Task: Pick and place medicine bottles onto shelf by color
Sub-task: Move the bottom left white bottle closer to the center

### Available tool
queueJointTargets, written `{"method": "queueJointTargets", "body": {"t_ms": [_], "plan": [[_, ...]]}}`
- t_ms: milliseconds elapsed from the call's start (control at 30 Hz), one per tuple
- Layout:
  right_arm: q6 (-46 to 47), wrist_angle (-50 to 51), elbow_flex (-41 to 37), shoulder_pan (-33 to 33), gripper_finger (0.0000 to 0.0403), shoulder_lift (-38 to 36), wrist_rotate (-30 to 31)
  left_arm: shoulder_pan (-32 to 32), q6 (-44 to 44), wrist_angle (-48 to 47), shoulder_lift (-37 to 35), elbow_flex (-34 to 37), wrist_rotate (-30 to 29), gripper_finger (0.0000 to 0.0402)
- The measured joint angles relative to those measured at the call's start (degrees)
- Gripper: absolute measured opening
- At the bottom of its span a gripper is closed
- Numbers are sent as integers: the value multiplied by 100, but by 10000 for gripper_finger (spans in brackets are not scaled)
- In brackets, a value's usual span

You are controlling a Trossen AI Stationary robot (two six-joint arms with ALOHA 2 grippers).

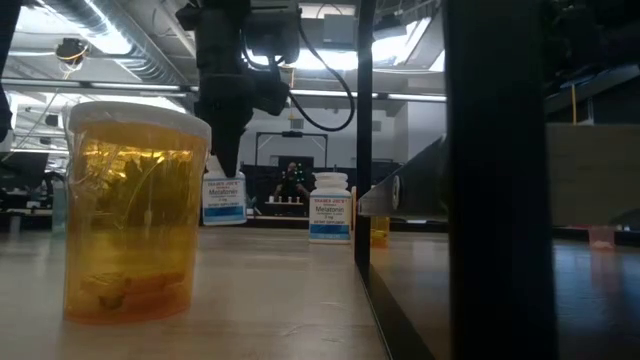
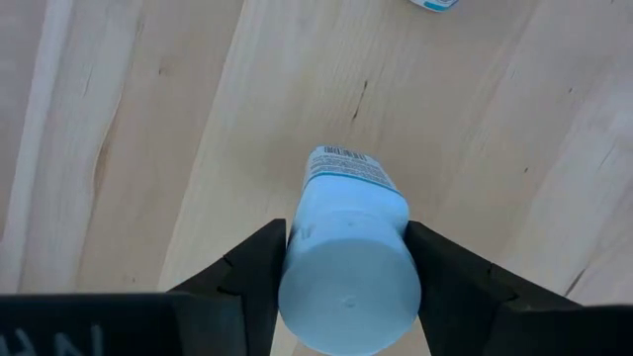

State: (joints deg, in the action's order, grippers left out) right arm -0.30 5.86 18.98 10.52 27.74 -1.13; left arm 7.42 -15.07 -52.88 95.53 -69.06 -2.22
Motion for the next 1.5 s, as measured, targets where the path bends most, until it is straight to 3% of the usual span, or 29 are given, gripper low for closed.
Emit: {"method": "queueJointTargets", "body": {"t_ms": [1500], "plan": [[2, -1, 0, 0, 217, -2, 2, -42, -83, -74, -2, 0, 190, 180]]}}
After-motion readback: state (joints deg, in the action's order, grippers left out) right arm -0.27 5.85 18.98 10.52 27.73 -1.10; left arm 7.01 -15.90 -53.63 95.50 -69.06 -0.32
